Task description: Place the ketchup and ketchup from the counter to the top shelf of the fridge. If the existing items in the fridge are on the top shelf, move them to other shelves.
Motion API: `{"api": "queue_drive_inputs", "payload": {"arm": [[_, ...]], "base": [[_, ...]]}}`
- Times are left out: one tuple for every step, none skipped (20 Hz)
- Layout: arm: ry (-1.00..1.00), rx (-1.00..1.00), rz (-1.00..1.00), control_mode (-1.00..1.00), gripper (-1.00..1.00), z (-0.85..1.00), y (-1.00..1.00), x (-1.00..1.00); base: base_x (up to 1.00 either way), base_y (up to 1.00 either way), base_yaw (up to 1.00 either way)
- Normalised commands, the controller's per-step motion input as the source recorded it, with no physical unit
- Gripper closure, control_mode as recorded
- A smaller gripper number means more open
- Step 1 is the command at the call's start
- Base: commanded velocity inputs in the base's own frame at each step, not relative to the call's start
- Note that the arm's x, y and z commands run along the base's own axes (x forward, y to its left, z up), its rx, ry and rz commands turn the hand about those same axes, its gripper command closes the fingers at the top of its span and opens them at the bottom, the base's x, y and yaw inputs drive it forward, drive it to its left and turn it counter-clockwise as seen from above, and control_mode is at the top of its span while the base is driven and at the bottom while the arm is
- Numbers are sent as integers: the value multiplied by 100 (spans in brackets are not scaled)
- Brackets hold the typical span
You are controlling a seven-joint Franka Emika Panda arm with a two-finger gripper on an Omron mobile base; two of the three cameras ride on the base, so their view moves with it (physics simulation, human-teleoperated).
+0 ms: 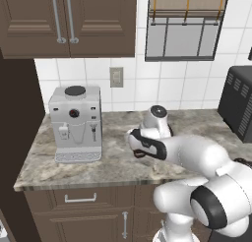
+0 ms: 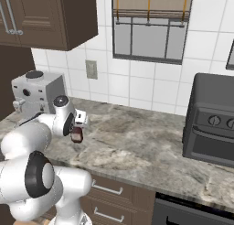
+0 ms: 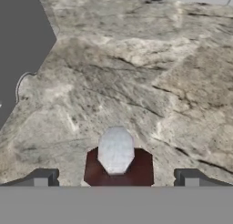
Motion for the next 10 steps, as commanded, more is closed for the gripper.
{"api": "queue_drive_inputs", "payload": {"arm": [[0, 0, 0, -100, -100, -19, 13, 34], [0, 0, 0, -100, -100, -19, 9, 29], [0, 0, 0, -100, -100, -19, 6, 24], [0, 0, 0, -100, -100, -20, 2, 16], [0, 0, 0, -100, -100, -22, 1, 11], [0, 0, 0, -100, -100, -23, 0, 8], [0, 0, 0, -100, -100, -21, 0, 6], [0, 0, 0, -100, -100, -19, 0, 7], [0, 0, 0, -100, -100, -16, 1, 6], [0, 0, 0, -100, -100, -14, 1, 6]], "base": [[0, 0, 0], [0, 0, 0], [0, 0, 0], [0, 0, 0], [0, 0, 0], [0, 0, 0], [0, 0, 0], [0, 0, 0], [0, 0, 0], [0, 0, 0]]}}
